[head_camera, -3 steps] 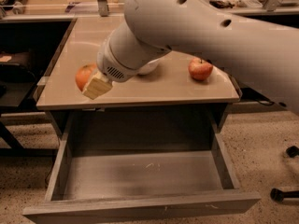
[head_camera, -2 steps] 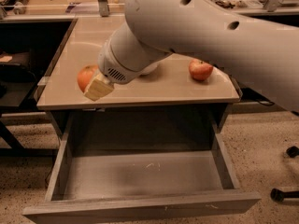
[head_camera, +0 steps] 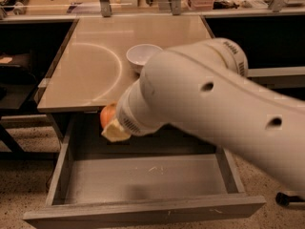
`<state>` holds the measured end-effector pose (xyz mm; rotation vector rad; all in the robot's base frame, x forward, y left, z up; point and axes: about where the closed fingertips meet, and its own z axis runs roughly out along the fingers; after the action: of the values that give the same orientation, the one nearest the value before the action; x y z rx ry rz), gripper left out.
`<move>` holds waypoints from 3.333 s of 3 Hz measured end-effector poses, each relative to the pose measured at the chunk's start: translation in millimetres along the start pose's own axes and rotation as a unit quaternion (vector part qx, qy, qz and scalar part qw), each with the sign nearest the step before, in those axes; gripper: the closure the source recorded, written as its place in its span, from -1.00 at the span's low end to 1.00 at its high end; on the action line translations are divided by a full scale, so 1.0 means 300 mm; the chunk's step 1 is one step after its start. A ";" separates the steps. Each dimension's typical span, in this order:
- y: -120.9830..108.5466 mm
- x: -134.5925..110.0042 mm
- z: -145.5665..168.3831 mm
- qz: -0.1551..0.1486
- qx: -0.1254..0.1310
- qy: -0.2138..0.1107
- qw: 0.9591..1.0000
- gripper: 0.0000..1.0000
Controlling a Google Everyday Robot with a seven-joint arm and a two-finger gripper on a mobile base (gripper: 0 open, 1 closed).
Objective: Place orange into top drawer
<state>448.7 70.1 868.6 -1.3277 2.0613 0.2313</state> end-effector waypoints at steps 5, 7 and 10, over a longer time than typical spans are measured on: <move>0.080 0.415 0.311 0.137 0.011 0.032 0.990 1.00; 0.061 0.478 0.430 0.149 0.015 0.019 0.989 1.00; 0.073 0.534 0.593 0.167 -0.014 -0.004 0.986 1.00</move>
Offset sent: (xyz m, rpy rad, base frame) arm -0.0169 -0.0202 -0.0412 0.0043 0.0570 -0.0868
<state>465.4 46.4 629.9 -0.9878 2.2726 0.4112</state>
